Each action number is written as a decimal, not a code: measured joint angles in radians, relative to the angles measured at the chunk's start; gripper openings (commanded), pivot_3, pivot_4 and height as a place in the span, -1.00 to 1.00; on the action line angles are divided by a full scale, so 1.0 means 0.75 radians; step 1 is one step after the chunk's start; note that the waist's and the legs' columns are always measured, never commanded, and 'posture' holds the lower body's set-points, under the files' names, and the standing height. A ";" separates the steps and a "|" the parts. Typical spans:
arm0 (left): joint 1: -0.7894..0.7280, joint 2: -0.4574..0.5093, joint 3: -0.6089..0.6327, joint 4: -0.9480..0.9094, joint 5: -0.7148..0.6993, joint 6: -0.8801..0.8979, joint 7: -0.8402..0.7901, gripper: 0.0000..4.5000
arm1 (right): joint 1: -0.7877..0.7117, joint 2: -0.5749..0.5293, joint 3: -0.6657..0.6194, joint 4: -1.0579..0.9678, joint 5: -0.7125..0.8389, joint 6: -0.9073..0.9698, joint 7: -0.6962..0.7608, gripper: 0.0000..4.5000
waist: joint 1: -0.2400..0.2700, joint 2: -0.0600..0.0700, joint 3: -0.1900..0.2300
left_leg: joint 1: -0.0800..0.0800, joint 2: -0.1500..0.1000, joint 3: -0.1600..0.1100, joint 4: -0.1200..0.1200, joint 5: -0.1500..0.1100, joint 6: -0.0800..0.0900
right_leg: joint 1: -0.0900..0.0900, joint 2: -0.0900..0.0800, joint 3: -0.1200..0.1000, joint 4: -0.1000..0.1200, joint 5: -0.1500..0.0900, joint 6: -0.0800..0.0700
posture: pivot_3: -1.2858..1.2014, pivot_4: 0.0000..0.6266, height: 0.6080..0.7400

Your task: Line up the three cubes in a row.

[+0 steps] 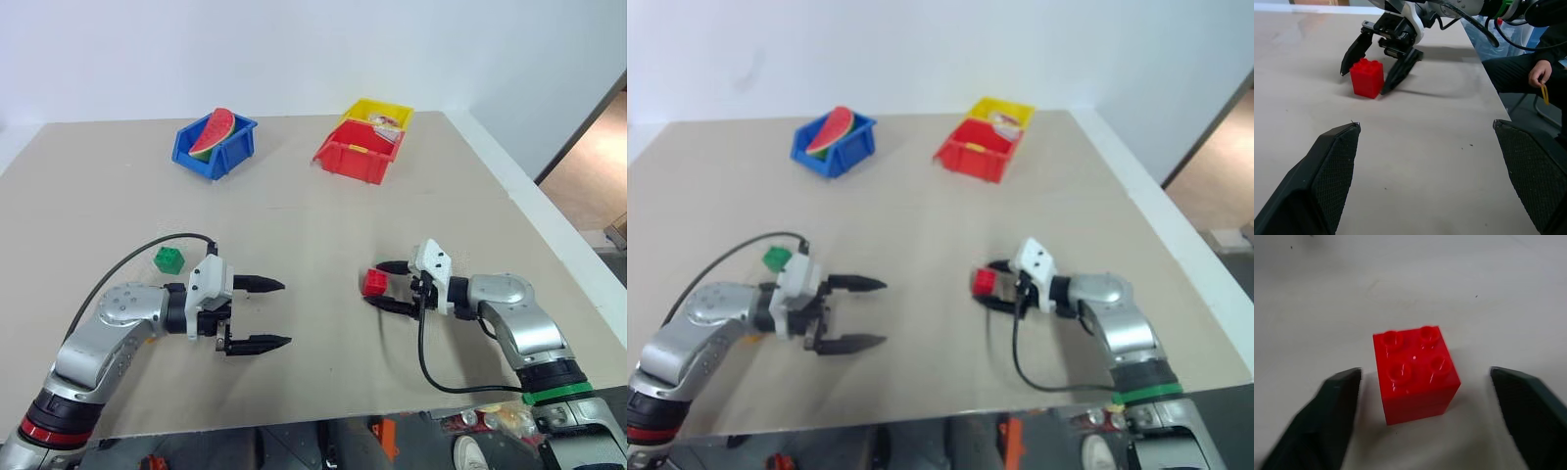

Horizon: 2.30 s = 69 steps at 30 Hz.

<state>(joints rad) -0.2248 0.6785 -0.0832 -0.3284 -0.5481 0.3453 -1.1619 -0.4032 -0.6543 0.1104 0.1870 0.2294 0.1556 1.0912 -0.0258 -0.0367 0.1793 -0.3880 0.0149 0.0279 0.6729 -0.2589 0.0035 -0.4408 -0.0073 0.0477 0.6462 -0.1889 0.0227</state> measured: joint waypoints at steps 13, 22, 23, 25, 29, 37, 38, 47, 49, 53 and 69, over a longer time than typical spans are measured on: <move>0.080 0.007 0.005 -0.019 0.030 -0.026 0.011 1.00 | -0.141 -0.006 0.050 0.011 -0.021 -0.038 0.161 -0.44 | -0.006 0.000 0.000 | 0.001 0.001 0.000 0.000 0.000 0.000 | 0.000 0.001 0.001 0.000 0.001 0.000 | 0.03 -0.52 1.00; 0.245 0.040 0.070 -0.109 0.026 -0.030 0.038 1.00 | -0.319 0.053 0.229 0.094 -0.047 -0.063 0.419 -0.44 | -0.007 0.000 0.000 | 0.001 0.007 0.000 0.000 0.000 0.000 | 0.000 0.003 -0.002 0.000 0.001 -0.004 | 0.03 -0.52 1.00; 0.255 0.040 0.073 -0.117 0.026 -0.031 0.050 1.00 | -0.341 0.065 0.246 0.140 -0.062 -0.090 0.435 -0.44 | -0.007 0.000 0.000 | 0.001 0.007 0.000 0.000 0.000 0.000 | 0.000 0.003 -0.002 0.000 0.001 -0.004 | 0.03 -0.52 1.00; 0.259 0.040 0.075 -0.119 0.028 -0.032 0.062 1.00 | -0.371 0.084 0.261 0.215 -0.089 -0.128 0.445 -0.44 | -0.007 0.000 0.000 | 0.002 0.006 0.000 0.000 0.000 0.000 | 0.000 0.003 -0.001 0.000 0.001 -0.004 | 0.03 -0.52 1.00; 0.263 0.040 0.082 -0.127 0.029 -0.034 0.086 1.00 | -0.415 0.116 0.263 0.303 -0.105 -0.157 0.459 -0.44 | -0.007 0.000 0.000 | 0.002 0.007 0.000 0.000 0.000 0.000 | 0.000 0.003 -0.001 0.000 0.001 -0.005 | 0.03 -0.52 1.00; 0.283 0.040 0.083 -0.153 0.040 -0.033 0.146 1.00 | -0.435 0.155 0.263 0.421 -0.146 -0.189 0.436 -0.22 | -0.008 0.000 0.000 | 0.002 0.008 0.000 0.000 0.000 0.000 | 0.000 0.004 -0.001 0.000 0.001 -0.006 | 0.03 -0.52 1.00; 0.283 0.040 0.084 -0.153 0.041 -0.033 0.151 1.00 | -0.438 0.156 0.263 0.424 -0.147 -0.189 0.436 0.04 | -0.008 0.000 0.000 | 0.002 0.008 0.000 0.000 0.000 0.000 | 0.000 0.004 -0.001 0.000 0.001 -0.006 | 0.03 -0.52 1.00; 0.283 0.016 0.117 -0.153 0.051 -0.034 0.235 1.00 | -0.435 0.155 0.242 0.360 -0.130 -0.114 0.422 0.97 | -0.008 0.001 0.000 | 0.002 0.008 0.000 0.000 0.000 0.000 | 0.000 0.005 -0.001 0.001 0.002 -0.006 | 0.03 -0.52 1.00; 0.284 0.003 0.145 -0.153 0.053 -0.038 0.275 1.00 | -0.419 0.155 0.203 0.263 -0.085 -0.047 0.399 0.97 | -0.008 0.001 0.000 | 0.001 0.009 -0.001 0.000 0.000 0.000 | -0.001 0.005 -0.001 0.001 0.002 -0.006 | 0.03 -0.52 1.00; 0.284 -0.035 0.284 -0.150 0.076 -0.067 0.419 1.00 | -0.397 0.137 0.087 0.004 0.043 0.155 0.312 0.97 | -0.007 0.001 0.000 | 0.001 0.010 -0.002 0.000 0.000 0.000 | -0.001 0.005 -0.002 0.001 0.002 -0.006 | 0.03 -0.52 1.00; 0.037 -0.206 0.523 -0.049 0.178 0.458 1.210 1.00 | -0.218 0.098 -0.071 -0.380 0.177 0.351 -0.003 0.97 | 0.002 0.000 0.000 | 0.000 0.007 -0.001 0.000 0.000 -0.001 | 0.000 0.004 -0.001 0.000 0.003 -0.005 | 0.03 -0.52 1.00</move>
<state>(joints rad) -0.1973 0.5240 0.3090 -0.3652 -0.4144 0.6887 -0.2546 -0.5667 -0.5807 0.0570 -0.0979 0.3620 0.4191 1.0887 -0.0242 -0.0370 0.1791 -0.3877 0.0204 0.0273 0.6729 -0.2586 0.0029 -0.4411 -0.0042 0.0469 0.6464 -0.1867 0.0192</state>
